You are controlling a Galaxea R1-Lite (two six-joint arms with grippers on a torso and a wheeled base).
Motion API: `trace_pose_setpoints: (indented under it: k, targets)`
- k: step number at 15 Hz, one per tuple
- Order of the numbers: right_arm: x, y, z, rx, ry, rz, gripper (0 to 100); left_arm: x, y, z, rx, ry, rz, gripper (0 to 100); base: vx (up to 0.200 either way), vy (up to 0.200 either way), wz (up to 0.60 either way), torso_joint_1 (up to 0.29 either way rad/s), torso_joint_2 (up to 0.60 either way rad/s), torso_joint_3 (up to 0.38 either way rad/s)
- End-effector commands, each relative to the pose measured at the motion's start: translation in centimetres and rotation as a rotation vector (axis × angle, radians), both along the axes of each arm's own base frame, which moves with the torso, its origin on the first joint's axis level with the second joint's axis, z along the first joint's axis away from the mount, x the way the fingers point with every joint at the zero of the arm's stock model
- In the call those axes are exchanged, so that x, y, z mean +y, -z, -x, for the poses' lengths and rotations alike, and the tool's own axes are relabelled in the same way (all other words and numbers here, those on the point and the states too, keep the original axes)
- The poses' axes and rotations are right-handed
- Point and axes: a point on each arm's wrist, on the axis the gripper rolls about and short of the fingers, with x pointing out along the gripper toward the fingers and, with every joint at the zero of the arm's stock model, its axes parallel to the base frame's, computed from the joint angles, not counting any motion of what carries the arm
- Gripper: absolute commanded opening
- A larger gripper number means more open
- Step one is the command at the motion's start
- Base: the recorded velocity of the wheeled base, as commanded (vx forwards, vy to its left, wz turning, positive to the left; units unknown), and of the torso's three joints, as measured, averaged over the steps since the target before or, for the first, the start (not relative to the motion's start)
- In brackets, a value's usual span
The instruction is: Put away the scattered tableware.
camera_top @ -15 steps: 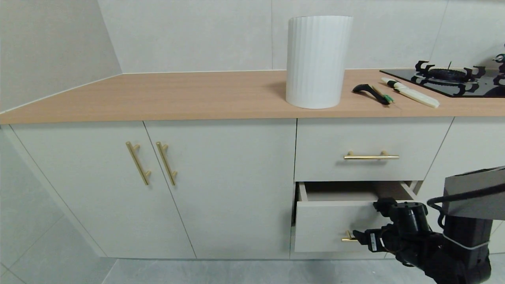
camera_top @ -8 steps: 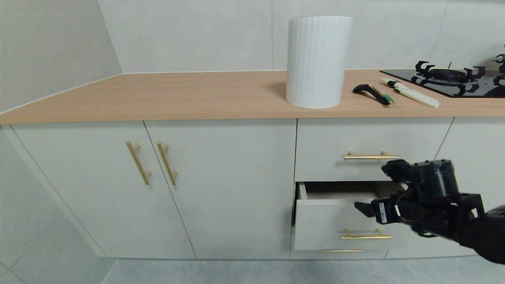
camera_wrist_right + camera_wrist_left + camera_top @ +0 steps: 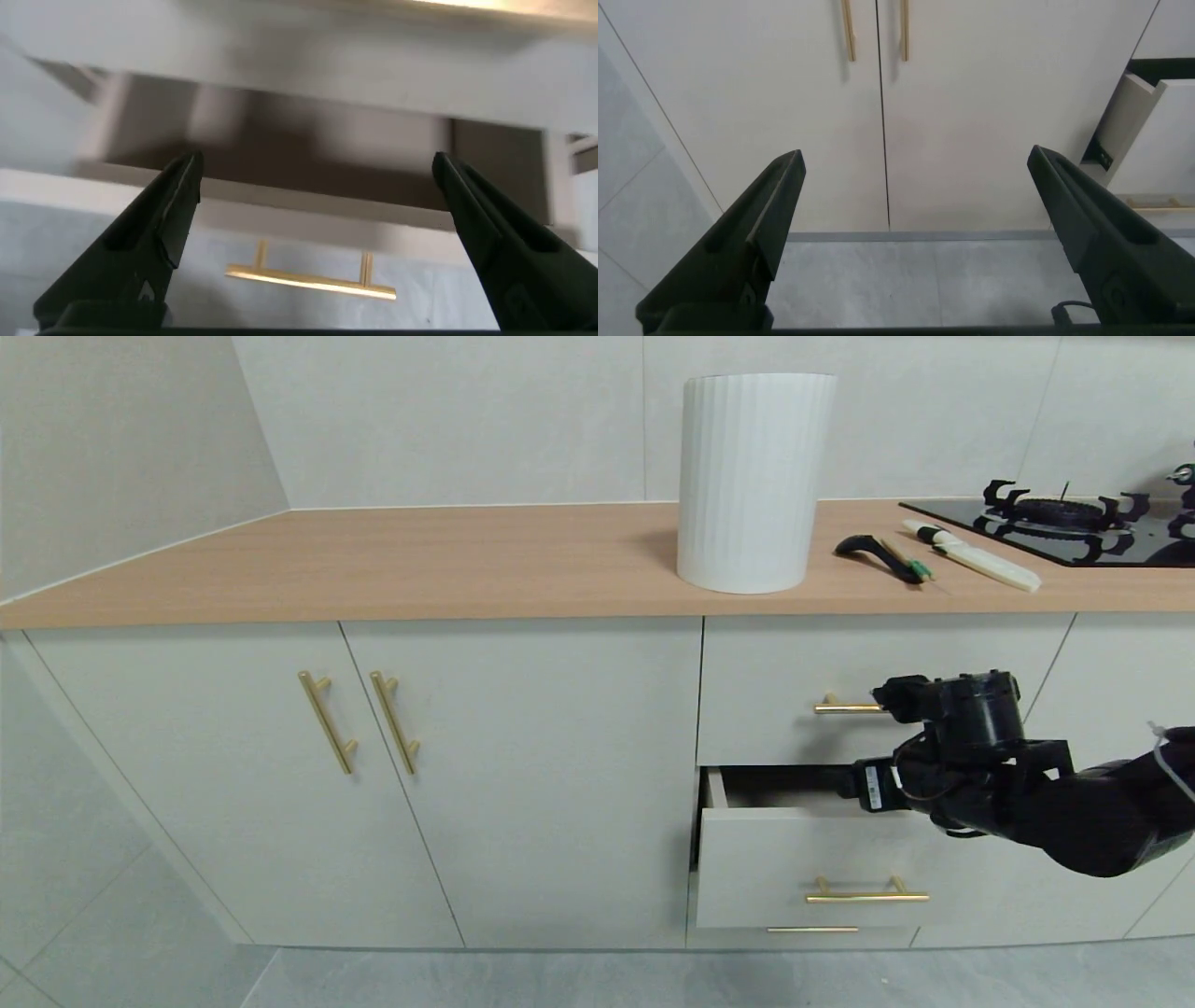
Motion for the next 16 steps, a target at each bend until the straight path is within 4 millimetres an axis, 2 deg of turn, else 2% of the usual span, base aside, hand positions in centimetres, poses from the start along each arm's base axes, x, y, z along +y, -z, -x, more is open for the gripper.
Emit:
trace_pose_setpoints:
  k: [1,8,13,16]
  targets:
    - [0.0,2.8,-1.0,0.072,0.006,0.028,100,0.0,0.0,0.0,0.002,-0.001,0.0,100,0.0,0.0,0.0,0.0,0.0,0.0]
    - [-0.2,2.5,-0.2,0.155,-0.004,0.053,100,0.0,0.0,0.0,0.002,-0.001,0.0,100,0.0,0.0,0.0,0.0,0.0,0.0]
    - [-0.5,1.0,0.9,0.208,-0.024,0.05,100,0.0,0.0,0.0,0.001,-0.001,0.0,100,0.0,0.0,0.0,0.0,0.0,0.0]
    - [-0.6,-0.1,2.3,0.286,-0.039,0.071,100,0.0,0.0,0.0,0.002,-0.002,0.0,100,0.0,0.0,0.0,0.0,0.0,0.0]
